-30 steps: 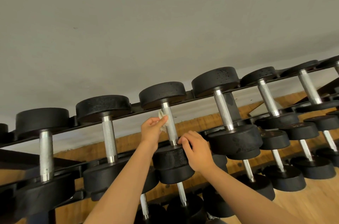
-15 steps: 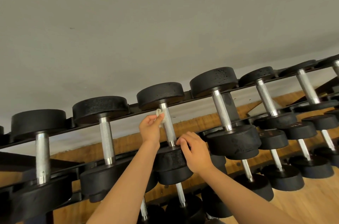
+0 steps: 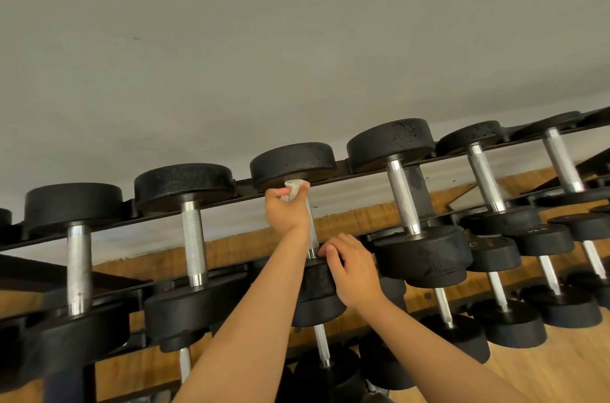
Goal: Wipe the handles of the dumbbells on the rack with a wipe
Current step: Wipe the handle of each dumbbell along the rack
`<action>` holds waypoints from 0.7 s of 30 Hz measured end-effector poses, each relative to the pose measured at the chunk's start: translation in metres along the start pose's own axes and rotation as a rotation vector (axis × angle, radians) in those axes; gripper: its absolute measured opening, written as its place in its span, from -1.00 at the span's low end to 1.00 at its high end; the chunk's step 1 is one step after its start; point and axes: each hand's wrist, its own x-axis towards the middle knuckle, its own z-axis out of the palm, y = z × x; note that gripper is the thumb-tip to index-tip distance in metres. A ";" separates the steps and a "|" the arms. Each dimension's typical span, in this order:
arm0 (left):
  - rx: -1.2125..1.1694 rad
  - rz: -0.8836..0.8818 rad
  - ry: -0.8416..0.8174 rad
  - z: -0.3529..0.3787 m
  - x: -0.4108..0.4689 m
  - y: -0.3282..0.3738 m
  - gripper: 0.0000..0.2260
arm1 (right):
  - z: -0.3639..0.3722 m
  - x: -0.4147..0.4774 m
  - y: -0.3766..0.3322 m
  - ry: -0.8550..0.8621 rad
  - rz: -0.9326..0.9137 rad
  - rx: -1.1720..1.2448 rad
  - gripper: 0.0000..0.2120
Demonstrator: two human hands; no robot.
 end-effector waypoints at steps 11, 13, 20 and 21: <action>-0.020 0.045 -0.047 -0.019 0.003 -0.016 -0.86 | 0.000 -0.001 0.000 0.024 -0.017 0.010 -0.64; -0.056 -0.013 -0.062 -0.013 0.006 -0.007 -0.87 | 0.001 -0.001 0.000 0.021 -0.016 0.009 -0.64; 0.011 -0.002 -0.113 -0.026 0.003 -0.012 -0.87 | 0.001 -0.001 0.000 0.026 -0.016 0.014 -0.66; 0.053 0.023 -0.125 -0.030 0.001 -0.015 -0.85 | 0.000 -0.001 0.000 0.026 -0.017 0.018 -0.67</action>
